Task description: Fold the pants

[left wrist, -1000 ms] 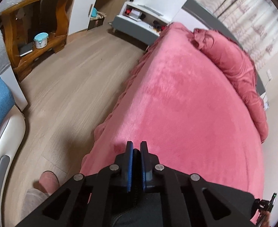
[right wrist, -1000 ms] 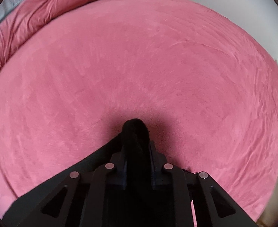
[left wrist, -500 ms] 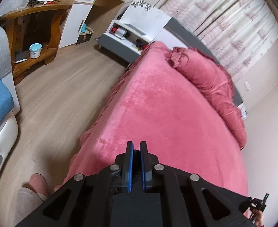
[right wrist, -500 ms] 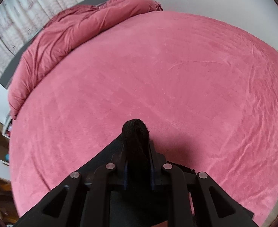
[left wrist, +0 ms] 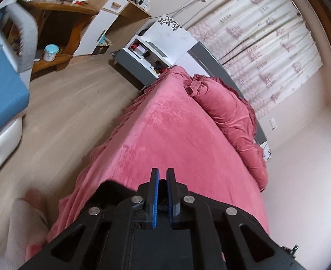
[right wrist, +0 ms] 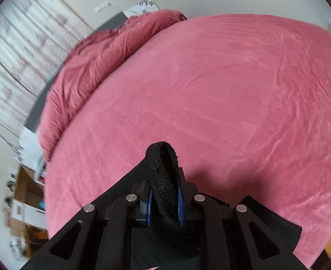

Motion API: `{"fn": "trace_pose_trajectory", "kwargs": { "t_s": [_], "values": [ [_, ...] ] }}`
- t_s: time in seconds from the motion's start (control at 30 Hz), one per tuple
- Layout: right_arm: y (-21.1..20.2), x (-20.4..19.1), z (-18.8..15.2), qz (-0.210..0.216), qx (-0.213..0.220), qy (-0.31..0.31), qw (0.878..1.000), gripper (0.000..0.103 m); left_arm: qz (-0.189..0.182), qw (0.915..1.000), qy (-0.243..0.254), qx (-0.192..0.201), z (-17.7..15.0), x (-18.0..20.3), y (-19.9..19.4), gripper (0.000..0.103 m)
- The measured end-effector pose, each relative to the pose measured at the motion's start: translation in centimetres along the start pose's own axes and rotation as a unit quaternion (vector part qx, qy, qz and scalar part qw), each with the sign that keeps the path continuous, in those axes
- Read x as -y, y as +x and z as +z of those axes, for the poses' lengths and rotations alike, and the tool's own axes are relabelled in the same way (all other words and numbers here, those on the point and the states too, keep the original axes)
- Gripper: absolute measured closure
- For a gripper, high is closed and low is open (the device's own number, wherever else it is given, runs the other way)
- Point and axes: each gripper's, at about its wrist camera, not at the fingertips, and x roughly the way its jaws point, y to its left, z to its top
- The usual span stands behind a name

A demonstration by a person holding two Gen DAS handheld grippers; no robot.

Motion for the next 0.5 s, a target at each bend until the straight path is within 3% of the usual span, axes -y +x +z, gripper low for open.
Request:
{"fn": "trace_pose_trajectory", "kwargs": {
  "t_s": [0.23,0.4,0.5],
  "values": [
    [-3.9,5.9,-2.8,0.064,0.008,0.03,0.997,0.086,-0.017,0.9985,-0.049,0.018,-2.8,-3.1,-5.6,0.097],
    [-4.0,10.1,-5.0,0.065,-0.013,0.064,0.996,0.086,-0.003,0.9976,-0.069,0.004,-5.4,-5.6,-7.9,0.097],
    [-3.5,11.4,-6.4,0.052,-0.028,0.073,0.996,0.079,0.019,0.9968,-0.076,-0.012,-7.3,-6.9,-8.1,0.097]
  ]
}}
